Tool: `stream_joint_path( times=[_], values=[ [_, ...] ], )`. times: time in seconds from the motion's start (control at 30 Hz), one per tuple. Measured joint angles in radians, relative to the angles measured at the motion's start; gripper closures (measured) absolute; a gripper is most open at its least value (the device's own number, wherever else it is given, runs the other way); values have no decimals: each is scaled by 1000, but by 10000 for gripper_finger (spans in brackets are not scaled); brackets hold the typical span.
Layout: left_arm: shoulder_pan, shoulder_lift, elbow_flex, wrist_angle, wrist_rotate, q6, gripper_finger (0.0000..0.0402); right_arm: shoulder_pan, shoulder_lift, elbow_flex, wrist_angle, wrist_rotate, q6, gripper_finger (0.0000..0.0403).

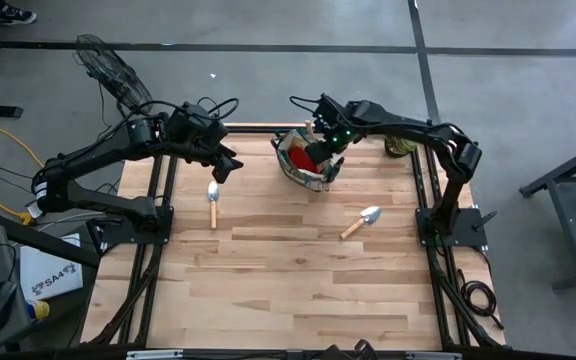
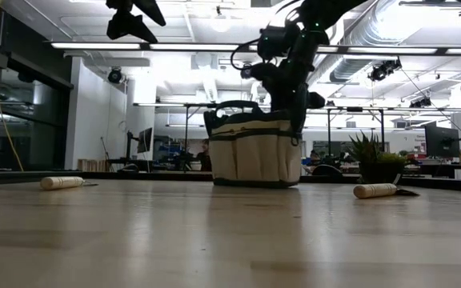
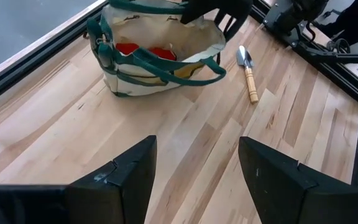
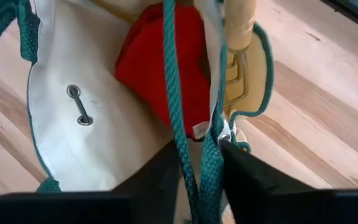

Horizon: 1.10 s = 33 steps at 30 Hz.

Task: Pick & Place Garden tools in Gardening bag
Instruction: Move the gardening bag to the top center of the table

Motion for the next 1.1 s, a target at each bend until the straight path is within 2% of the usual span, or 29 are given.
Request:
stream_joint_path(
  times=[0.17, 0.27, 0.6, 0.77, 0.93, 1.1],
  values=[
    [0, 0, 0, 0, 0, -4, 179, -24, -14, 0, 0, -18, -1, 239],
    [0, 0, 0, 0, -1, -4, 179, -44, -23, 0, 0, -47, 0, 215],
    [0, 0, 0, -1, -3, 12, 179, -65, -135, 0, 49, -49, -38, 209],
    [0, 0, 0, -3, -4, 46, 179, 27, -213, 0, 85, -21, -110, 209],
    [0, 0, 0, -3, -5, 69, 179, 193, -227, 0, 76, 131, -140, 213],
    [0, 0, 0, -3, -15, 122, 179, 349, -222, -3, 84, 212, -130, 259]
  ],
)
